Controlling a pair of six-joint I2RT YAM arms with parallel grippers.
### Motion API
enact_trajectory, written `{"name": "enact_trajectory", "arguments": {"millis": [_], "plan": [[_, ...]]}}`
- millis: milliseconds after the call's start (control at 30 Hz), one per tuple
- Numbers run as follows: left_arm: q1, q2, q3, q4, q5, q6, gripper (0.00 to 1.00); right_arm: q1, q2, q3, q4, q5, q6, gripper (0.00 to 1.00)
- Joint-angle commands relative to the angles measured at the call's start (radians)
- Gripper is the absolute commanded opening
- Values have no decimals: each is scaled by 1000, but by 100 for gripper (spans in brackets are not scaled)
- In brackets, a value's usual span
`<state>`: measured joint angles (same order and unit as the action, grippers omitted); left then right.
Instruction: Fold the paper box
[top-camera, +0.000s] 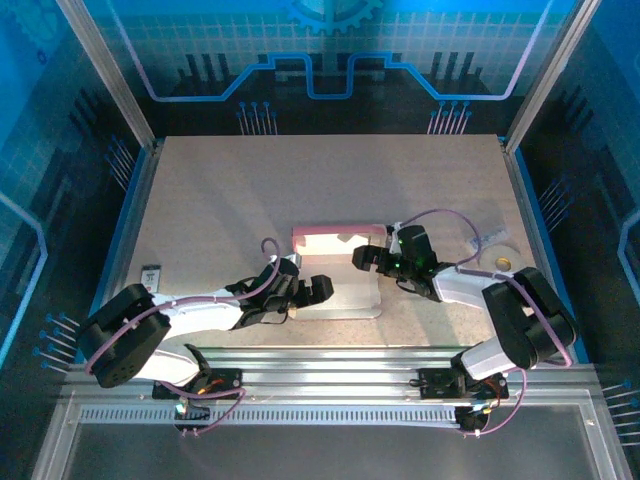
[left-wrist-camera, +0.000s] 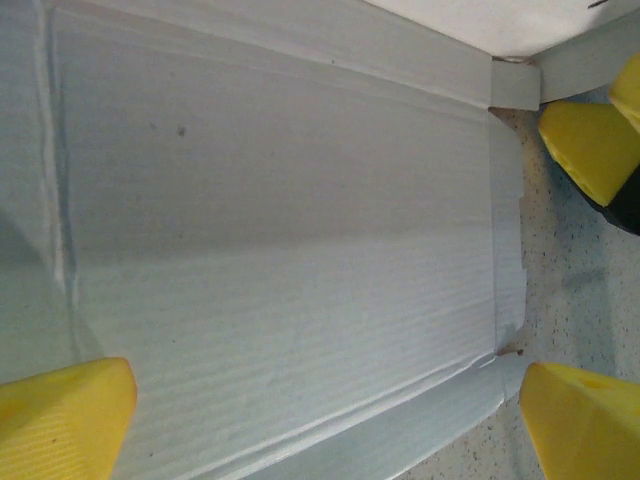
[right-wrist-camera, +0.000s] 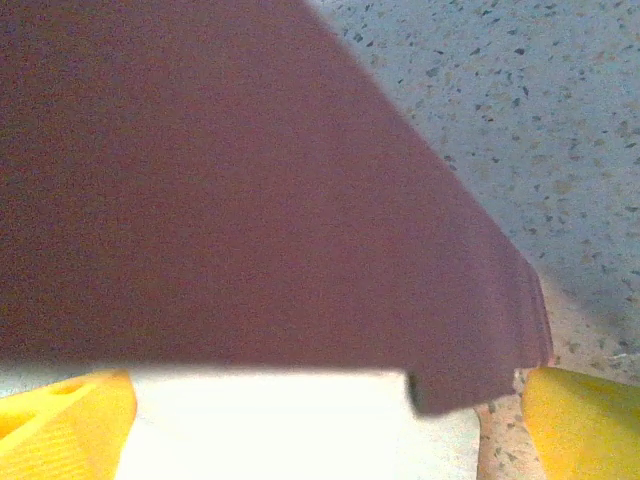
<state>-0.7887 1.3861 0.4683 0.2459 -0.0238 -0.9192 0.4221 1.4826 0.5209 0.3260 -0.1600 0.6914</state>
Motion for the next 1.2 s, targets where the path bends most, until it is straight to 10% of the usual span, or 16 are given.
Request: {"name": "enact_trajectory", "arguments": {"millis": [0,1167], "plan": [[-12,31,-16,-28,-8,-27,100,-15,26,24,53,4,8,100],[-34,62,-27,-6,-14,-38,99,-73,53,5,214,-22,27,100]]}}
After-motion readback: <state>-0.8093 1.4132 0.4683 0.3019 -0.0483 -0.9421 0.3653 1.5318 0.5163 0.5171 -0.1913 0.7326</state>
